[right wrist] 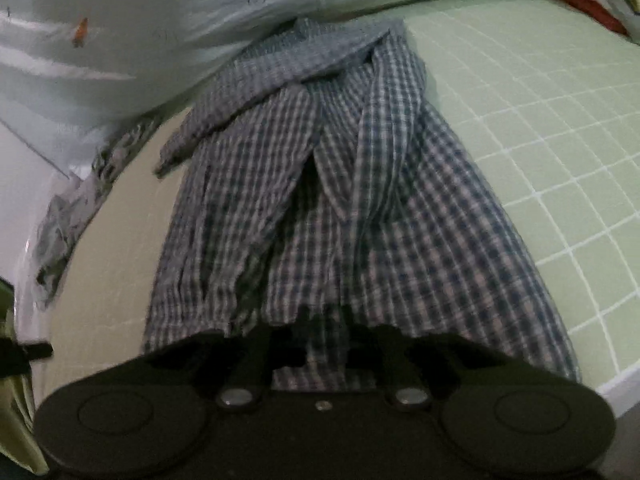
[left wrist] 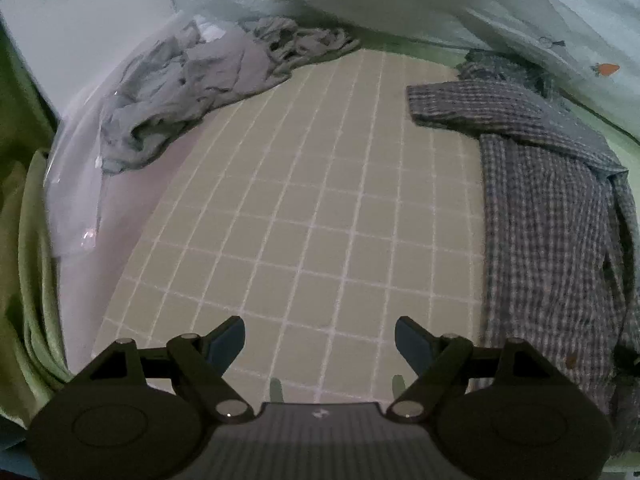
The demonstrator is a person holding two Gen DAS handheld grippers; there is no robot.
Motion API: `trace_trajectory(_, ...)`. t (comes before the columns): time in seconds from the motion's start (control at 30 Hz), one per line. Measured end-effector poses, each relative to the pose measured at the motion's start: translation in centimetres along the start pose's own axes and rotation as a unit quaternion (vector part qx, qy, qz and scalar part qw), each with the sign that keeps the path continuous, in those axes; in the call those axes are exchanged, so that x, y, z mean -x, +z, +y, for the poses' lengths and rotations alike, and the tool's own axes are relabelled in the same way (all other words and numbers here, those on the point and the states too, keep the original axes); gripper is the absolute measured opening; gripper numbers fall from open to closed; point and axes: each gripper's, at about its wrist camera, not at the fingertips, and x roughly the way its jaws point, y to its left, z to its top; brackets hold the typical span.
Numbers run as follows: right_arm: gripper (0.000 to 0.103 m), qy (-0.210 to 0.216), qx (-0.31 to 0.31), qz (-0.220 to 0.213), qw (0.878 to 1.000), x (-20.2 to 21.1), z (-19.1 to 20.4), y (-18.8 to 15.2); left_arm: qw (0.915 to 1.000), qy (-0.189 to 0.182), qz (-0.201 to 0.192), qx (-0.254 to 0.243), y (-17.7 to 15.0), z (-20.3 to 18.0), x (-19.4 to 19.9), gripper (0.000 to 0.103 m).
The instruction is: Fold clothes
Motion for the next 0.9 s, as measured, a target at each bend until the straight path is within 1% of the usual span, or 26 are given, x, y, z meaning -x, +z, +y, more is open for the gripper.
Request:
trace_trajectory(0.03, 0.033, -0.002, -0.008, -0.012, 1.0, 0.6, -0.1, 0.2, 1.0, -0.002, 0.002, 0.001, -0.1, 0.2, -0.1, 0.083)
trace_trajectory(0.1, 0.038, -0.007, -0.028, -0.038, 0.999, 1.8, -0.8, 0.8, 1.0, -0.006, 0.005, 0.001, -0.2, 0.4, -0.2, 0.083)
trace_trajectory(0.13, 0.04, -0.012, -0.038, -0.044, 0.998, 2.3, -1.5, 1.1, 0.9999, -0.009, 0.005, 0.0, -0.3, 0.4, -0.2, 0.083)
trace_trajectory(0.2, 0.04, -0.032, -0.049, -0.043, 0.997, 2.5, -2.6, 1.4, 0.9999, -0.015, 0.005, -0.003, -0.3, 0.2, -0.3, 0.083)
trace_trajectory(0.27, 0.039, -0.05, -0.05, -0.033, 0.997, 2.0, -3.4, 1.3, 0.9998, -0.02, 0.005, -0.006, -0.3, -0.1, -0.3, 0.083)
trace_trajectory(0.37, 0.036, -0.07, -0.033, -0.012, 0.997, 1.1, -3.4, 0.5, 0.9997, -0.023, 0.003, -0.007, 0.0, -0.7, -0.4, 0.083)
trace_trajectory(0.47, 0.036, -0.057, -0.004, 0.002, 0.998, 0.4, -2.6, -0.7, 0.9997, -0.024, 0.001, -0.002, 0.3, -1.4, -0.6, 0.084)
trace_trajectory(0.53, 0.037, -0.045, 0.023, 0.009, 0.999, 0.2, -1.6, -0.5, 0.9997, -0.025, 0.002, 0.004, 0.8, -2.0, -0.8, 0.084)
trace_trajectory(0.6, 0.041, -0.04, 0.047, 0.005, 0.998, 0.4, -1.3, 0.2, 0.9996, -0.027, 0.001, 0.012, 1.4, -2.6, -1.0, 0.084)
trace_trajectory(0.67, 0.054, -0.039, 0.06, -0.007, 0.997, 0.8, -1.5, 1.5, 0.9994, -0.028, -0.005, 0.02, 2.0, -3.4, -1.0, 0.087)
trace_trajectory(0.73, 0.083, -0.044, 0.069, -0.025, 0.996, 1.2, -2.0, 3.0, 0.9992, -0.026, -0.01, 0.03, 2.8, -4.1, -1.1, 0.09)
trace_trajectory(0.77, 0.09, -0.046, 0.077, -0.035, 0.995, 1.3, -2.2, 4.0, 0.999, -0.023, -0.011, 0.036, 3.2, -4.4, -1.1, 0.09)
trace_trajectory(0.8, 0.099, -0.047, 0.087, -0.044, 0.994, 1.3, -2.3, 4.9, 0.9989, -0.02, -0.01, 0.041, 3.7, -4.7, -1.2, 0.09)
trace_trajectory(0.83, 0.103, -0.048, 0.096, -0.053, 0.993, 1.2, -2.4, 5.7, 0.9987, -0.017, -0.01, 0.047, 4.1, -5.0, -1.3, 0.09)
trace_trajectory(0.9, 0.103, -0.048, 0.112, -0.06, 0.991, 0.6, -2.2, 7.7, 0.9982, -0.01, -0.009, 0.058, 5.1, -5.5, -1.4, 0.09)
